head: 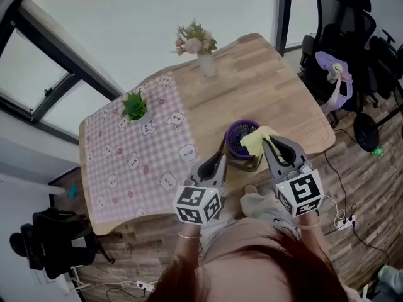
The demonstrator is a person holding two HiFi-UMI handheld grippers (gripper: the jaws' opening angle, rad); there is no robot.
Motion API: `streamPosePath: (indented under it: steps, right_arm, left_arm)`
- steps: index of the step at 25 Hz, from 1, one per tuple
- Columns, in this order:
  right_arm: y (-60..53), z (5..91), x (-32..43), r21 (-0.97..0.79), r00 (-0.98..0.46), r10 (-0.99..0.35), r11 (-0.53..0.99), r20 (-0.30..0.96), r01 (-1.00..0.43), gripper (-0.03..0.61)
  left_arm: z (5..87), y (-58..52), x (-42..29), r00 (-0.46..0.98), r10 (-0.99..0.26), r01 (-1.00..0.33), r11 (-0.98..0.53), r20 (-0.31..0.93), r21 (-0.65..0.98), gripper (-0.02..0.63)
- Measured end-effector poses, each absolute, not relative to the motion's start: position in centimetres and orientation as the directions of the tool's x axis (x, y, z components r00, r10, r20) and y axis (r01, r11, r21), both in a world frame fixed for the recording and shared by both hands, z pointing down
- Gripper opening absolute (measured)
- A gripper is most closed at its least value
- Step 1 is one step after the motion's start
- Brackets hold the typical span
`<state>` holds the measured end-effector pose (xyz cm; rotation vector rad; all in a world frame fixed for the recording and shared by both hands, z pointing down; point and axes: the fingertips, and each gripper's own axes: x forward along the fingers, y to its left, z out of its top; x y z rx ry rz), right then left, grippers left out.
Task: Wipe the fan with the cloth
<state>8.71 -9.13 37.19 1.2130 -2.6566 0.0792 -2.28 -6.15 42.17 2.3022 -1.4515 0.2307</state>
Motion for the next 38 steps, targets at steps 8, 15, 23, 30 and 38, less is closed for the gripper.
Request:
streamPosePath:
  steps: [8, 15, 23, 30, 38]
  right_arm:
    - [-13.1, 41.2, 6.8, 0.049, -0.708, -0.627, 0.759, 0.324, -0.65, 0.025]
    - [-16.4, 45.5, 5.3, 0.061, -0.746, -0.514, 0.838, 0.423, -0.542, 0.025]
    - [-18.6, 49.3, 3.8, 0.069, -0.748, -0.435, 0.882, 0.501, -0.466, 0.025]
    - [-18.9, 52.2, 1.2, 0.073, -0.733, -0.387, 0.904, 0.56, -0.421, 0.025]
    - [-18.2, 55.8, -0.3, 0.083, -0.669, -0.346, 0.916, 0.658, -0.392, 0.025]
  left_arm:
    - [46.1, -8.9, -4.0, 0.365, -0.821, -0.926, -0.272, 0.44, 0.262, 0.091]
    - [51.2, -10.9, -4.6, 0.324, -0.755, -0.944, -0.22, 0.57, 0.246, 0.115]
    - [56.0, -11.7, -5.8, 0.317, -0.673, -0.946, -0.174, 0.668, 0.274, 0.13]
    - [58.3, -12.8, -5.9, 0.355, -0.606, -0.934, -0.204, 0.712, 0.292, 0.133]
    - [59.9, -13.3, -5.6, 0.392, -0.541, -0.919, -0.263, 0.744, 0.293, 0.133]
